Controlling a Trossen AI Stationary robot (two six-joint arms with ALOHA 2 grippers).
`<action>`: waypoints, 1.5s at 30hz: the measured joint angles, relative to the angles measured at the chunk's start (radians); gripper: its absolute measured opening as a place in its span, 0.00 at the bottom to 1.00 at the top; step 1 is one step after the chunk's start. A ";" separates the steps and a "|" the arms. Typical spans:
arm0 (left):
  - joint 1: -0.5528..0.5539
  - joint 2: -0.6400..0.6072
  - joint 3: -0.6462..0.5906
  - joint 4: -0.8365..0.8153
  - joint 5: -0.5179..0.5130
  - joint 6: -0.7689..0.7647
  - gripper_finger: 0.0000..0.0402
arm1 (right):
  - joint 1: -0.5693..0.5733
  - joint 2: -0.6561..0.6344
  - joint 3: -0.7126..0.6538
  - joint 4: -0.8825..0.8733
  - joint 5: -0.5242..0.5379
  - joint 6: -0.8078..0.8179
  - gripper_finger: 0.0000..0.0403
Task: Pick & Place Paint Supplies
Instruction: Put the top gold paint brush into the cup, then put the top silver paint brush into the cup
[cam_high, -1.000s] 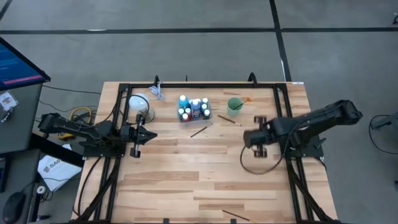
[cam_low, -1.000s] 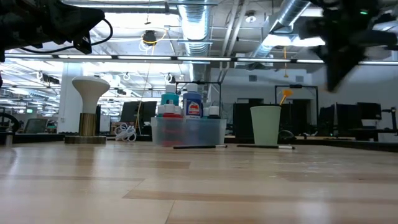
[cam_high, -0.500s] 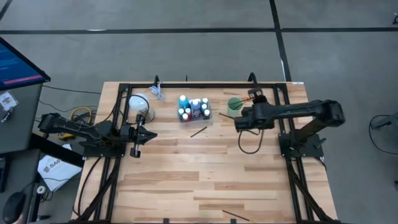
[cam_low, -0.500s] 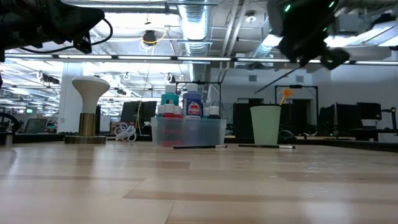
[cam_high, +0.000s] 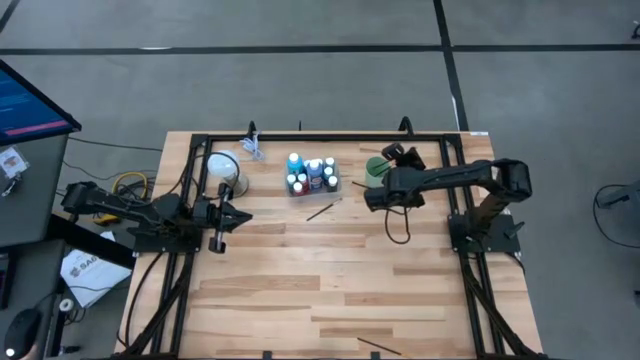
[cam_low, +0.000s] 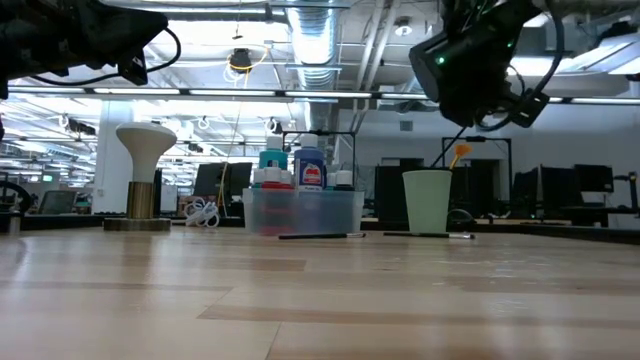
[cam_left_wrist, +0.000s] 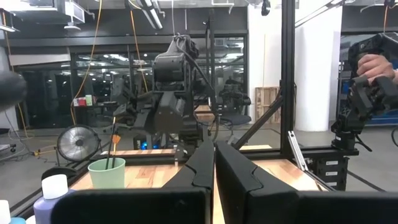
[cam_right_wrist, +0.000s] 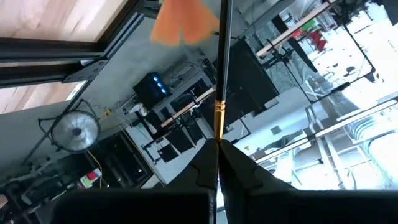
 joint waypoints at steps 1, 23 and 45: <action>0.000 0.000 0.000 0.000 0.000 0.000 0.00 | -0.004 -0.002 0.000 -0.003 0.000 -0.007 0.00; 0.000 0.000 0.000 0.001 0.000 0.000 0.00 | -0.029 -0.040 0.050 -0.004 -0.055 0.184 0.31; 0.000 0.000 0.000 0.001 0.000 0.000 0.00 | -0.084 -0.577 -0.412 0.676 -0.842 0.751 0.48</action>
